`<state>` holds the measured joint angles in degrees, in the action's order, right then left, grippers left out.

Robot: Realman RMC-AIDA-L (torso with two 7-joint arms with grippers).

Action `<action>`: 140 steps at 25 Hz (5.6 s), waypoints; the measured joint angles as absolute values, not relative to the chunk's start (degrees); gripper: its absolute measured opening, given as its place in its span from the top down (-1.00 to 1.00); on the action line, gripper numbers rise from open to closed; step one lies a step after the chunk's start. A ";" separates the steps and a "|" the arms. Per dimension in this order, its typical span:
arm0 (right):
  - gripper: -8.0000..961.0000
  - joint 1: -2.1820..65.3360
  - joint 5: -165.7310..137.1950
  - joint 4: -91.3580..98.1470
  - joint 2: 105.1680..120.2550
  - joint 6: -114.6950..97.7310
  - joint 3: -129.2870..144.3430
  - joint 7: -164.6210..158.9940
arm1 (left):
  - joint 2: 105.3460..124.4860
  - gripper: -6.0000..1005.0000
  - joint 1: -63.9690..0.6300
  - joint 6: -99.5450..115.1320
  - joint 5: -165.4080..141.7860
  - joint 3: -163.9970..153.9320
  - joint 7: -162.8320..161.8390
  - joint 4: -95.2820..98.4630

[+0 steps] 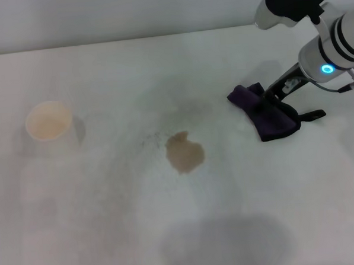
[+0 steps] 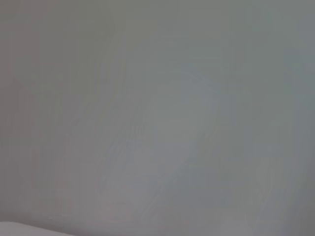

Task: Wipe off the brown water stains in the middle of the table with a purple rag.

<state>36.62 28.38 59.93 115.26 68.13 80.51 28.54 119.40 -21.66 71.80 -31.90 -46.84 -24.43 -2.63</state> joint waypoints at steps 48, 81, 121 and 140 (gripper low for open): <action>0.80 42.08 30.50 57.94 115.84 68.07 84.74 29.10 | 119.39 -0.77 -23.39 71.72 -31.99 -46.84 -24.43 -2.63; 0.80 49.05 31.25 48.83 115.78 53.65 105.59 25.56 | 119.38 -0.77 -23.91 71.88 -31.90 -46.84 -24.43 -2.64; 0.71 32.61 25.51 66.34 115.86 64.16 94.65 26.97 | 119.27 -0.77 -23.88 72.18 -31.91 -46.84 -24.43 -1.05; -0.59 20.72 76.80 69.10 115.22 35.16 82.24 57.61 | 119.27 -0.77 -23.37 72.25 -31.90 -46.85 -24.43 -1.05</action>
<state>20.72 76.80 69.10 115.22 35.16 82.24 57.61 119.27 -23.37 72.25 -31.90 -46.85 -24.43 -1.05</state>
